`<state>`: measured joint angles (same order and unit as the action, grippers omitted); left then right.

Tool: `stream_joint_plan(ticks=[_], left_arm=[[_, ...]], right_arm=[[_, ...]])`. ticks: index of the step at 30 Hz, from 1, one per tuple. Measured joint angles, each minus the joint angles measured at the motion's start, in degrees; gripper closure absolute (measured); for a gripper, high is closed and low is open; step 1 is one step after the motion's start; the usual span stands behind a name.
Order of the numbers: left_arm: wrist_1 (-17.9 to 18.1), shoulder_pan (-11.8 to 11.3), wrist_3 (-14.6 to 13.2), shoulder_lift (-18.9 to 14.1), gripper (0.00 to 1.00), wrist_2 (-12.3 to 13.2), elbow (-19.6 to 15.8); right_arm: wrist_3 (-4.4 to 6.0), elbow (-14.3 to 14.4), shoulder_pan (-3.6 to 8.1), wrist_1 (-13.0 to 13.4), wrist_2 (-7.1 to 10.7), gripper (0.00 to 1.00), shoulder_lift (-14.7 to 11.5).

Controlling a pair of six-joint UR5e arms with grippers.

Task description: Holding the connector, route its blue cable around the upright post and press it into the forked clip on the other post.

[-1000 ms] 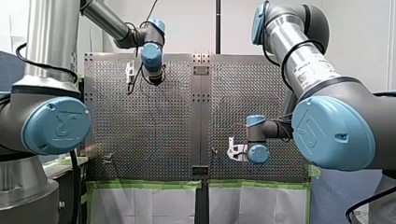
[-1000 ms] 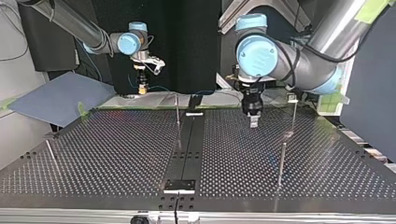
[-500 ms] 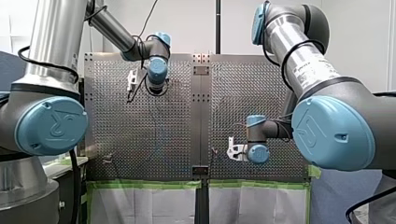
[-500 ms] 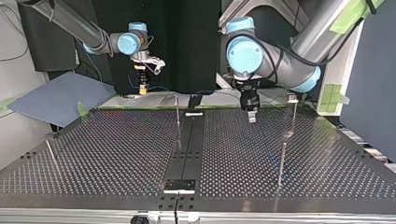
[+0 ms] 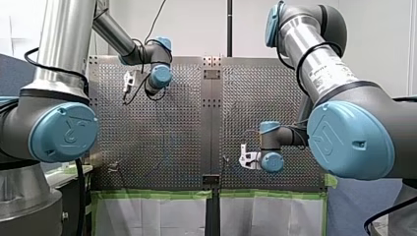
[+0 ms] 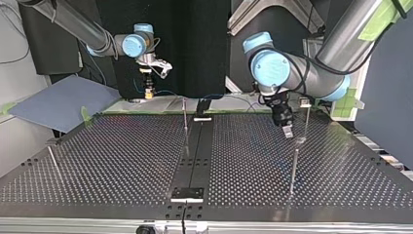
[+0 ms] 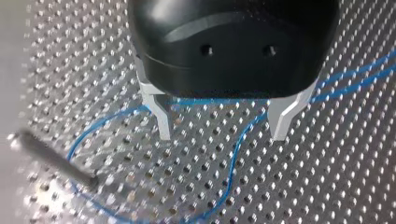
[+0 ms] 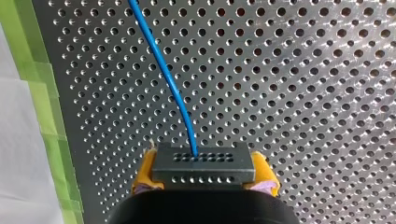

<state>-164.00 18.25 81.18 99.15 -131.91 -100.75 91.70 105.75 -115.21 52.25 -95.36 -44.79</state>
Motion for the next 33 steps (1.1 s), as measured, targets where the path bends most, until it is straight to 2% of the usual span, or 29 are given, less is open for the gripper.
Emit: stream_joint_plan(ticks=[4, 13, 22, 33], left_arm=[[1.86, 0.27, -1.86, -0.01, 0.00, -0.68, -0.02], [6.20, 1.36, -6.18, 0.01, 0.00, 2.13, -0.03], [10.19, 0.23, -10.19, 0.23, 0.00, 1.07, -0.04], [15.84, -0.24, -15.84, 3.24, 0.00, 4.87, 0.00]], right_arm=[[-0.01, 0.01, -0.06, -0.01, -0.01, 1.00, 0.00], [-0.02, -0.02, -0.16, -0.09, 0.01, 1.00, 0.01], [0.00, -0.03, -0.17, -0.06, 0.01, 1.00, 0.00], [0.06, 0.00, -0.05, 0.28, 0.23, 1.00, 0.01]])
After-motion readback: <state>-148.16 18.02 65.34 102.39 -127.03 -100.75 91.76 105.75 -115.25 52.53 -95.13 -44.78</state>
